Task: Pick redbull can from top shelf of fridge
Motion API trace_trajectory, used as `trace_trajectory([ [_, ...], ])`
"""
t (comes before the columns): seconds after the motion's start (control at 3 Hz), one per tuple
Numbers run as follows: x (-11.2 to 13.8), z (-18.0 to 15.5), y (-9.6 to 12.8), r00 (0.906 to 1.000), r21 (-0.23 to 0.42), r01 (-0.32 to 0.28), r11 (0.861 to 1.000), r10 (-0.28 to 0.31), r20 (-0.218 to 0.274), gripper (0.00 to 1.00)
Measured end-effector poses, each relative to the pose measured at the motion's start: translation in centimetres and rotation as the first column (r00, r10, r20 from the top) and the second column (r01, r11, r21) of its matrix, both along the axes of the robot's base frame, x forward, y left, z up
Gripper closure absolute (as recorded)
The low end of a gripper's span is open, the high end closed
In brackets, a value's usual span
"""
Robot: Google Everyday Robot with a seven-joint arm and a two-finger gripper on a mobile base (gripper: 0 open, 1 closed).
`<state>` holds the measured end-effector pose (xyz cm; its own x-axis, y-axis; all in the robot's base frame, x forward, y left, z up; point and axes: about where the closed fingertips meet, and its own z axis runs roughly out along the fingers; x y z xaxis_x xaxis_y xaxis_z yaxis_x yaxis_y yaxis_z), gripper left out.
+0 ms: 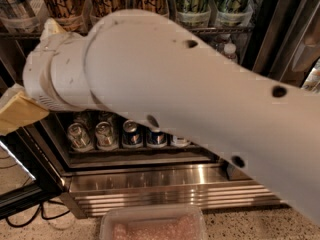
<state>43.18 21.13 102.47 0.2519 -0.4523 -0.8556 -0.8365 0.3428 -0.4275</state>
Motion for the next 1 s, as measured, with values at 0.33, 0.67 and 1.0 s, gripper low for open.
trace_trajectory([
  [0.33, 0.7, 0.5, 0.0, 0.9997, 0.031, 0.019, 0.999, -0.02, 0.012, 0.18],
  [0.67, 1.9, 0.5, -0.1, 0.9991, 0.063, 0.04, 0.997, -0.041, 0.009, 0.41],
  [1.0, 3.2, 0.3, -0.7, 0.9977, 0.077, 0.066, 0.995, -0.067, 0.01, 0.39],
])
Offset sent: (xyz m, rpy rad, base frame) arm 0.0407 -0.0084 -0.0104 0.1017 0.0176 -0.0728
